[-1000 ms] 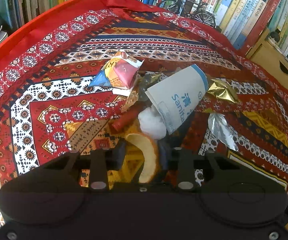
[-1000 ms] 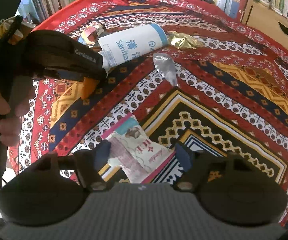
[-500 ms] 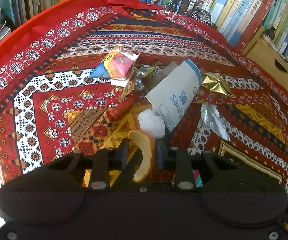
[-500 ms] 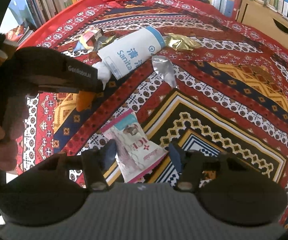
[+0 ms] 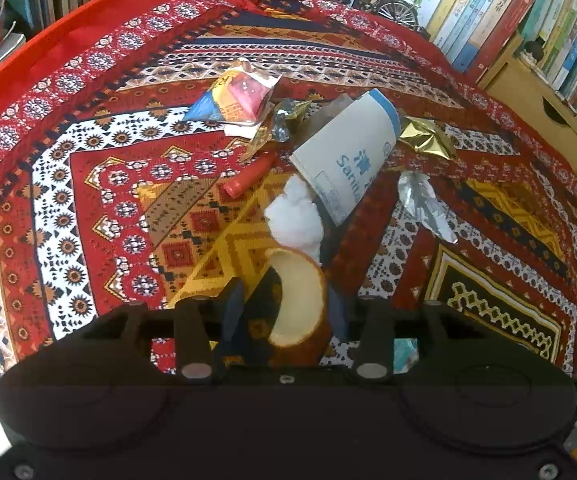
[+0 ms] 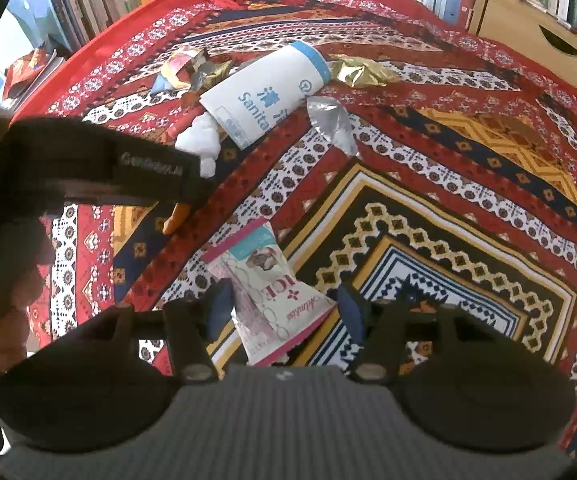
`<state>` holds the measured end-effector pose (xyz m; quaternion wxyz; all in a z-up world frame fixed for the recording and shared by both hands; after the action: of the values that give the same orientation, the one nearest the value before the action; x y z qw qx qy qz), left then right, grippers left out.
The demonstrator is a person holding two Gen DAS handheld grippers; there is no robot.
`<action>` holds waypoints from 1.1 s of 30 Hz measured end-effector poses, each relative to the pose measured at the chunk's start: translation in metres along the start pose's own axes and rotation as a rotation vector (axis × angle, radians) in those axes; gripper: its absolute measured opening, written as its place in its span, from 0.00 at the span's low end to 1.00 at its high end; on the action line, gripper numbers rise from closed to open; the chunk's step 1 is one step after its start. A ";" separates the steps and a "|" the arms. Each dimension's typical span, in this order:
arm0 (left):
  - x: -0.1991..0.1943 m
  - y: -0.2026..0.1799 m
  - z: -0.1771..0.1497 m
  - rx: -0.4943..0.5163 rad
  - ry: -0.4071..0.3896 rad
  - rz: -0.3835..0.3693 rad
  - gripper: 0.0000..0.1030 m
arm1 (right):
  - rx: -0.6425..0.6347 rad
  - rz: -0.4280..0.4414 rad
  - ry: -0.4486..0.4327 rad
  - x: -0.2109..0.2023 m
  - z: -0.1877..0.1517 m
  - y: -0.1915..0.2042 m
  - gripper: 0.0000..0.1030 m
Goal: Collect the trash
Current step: 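Lift the cracker with the left tool while the right tool lifts the pink wrapper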
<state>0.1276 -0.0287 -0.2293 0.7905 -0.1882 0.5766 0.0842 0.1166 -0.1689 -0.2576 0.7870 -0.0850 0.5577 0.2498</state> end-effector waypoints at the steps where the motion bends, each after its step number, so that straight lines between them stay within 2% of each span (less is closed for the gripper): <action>1: 0.000 -0.002 0.000 0.007 0.005 -0.003 0.36 | -0.002 0.000 0.000 0.000 -0.001 0.001 0.59; 3: 0.002 -0.006 -0.002 0.028 0.020 -0.003 0.33 | -0.001 0.004 -0.001 -0.001 -0.003 0.003 0.59; 5: 0.002 -0.011 -0.005 0.053 0.028 -0.019 0.21 | 0.003 0.006 -0.001 -0.002 -0.005 0.004 0.59; 8: -0.001 -0.017 -0.008 0.086 0.015 -0.008 0.15 | 0.008 0.006 -0.003 -0.003 -0.007 0.004 0.58; 15: -0.009 -0.017 -0.012 0.084 0.008 0.001 0.10 | 0.029 0.006 -0.008 -0.007 -0.010 0.001 0.58; 22: -0.017 -0.019 -0.030 0.126 0.067 -0.021 0.19 | 0.039 0.002 -0.012 -0.008 -0.016 -0.003 0.58; 24: -0.018 -0.019 -0.033 0.145 0.061 0.004 0.28 | 0.043 -0.004 -0.013 -0.007 -0.017 -0.005 0.58; 25: -0.018 -0.018 -0.034 0.149 0.054 0.015 0.36 | 0.047 -0.008 -0.014 -0.007 -0.018 -0.007 0.58; 26: -0.018 -0.018 -0.034 0.153 0.045 0.024 0.38 | 0.051 -0.010 -0.013 -0.006 -0.018 -0.008 0.58; 30: -0.014 -0.022 -0.029 0.177 0.022 0.041 0.41 | 0.060 -0.022 -0.020 -0.007 -0.019 -0.016 0.58; 33: -0.009 -0.031 -0.027 0.248 0.019 0.050 0.44 | 0.072 -0.034 -0.022 -0.008 -0.021 -0.024 0.58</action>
<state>0.1120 -0.0666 -0.2221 0.8000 -0.0755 0.5945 0.0303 0.1090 -0.2009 -0.2619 0.7997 -0.0633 0.5562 0.2169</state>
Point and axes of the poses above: each gripper's, at about its wrist camera, not at the fingertips, and x roughly the way its jaws point, y to its left, z to its top, the point moved 8 cm from there along x, roughly the way its jaws point, and after that the axes turned 8 degrees about y, right-handed, at the moved point
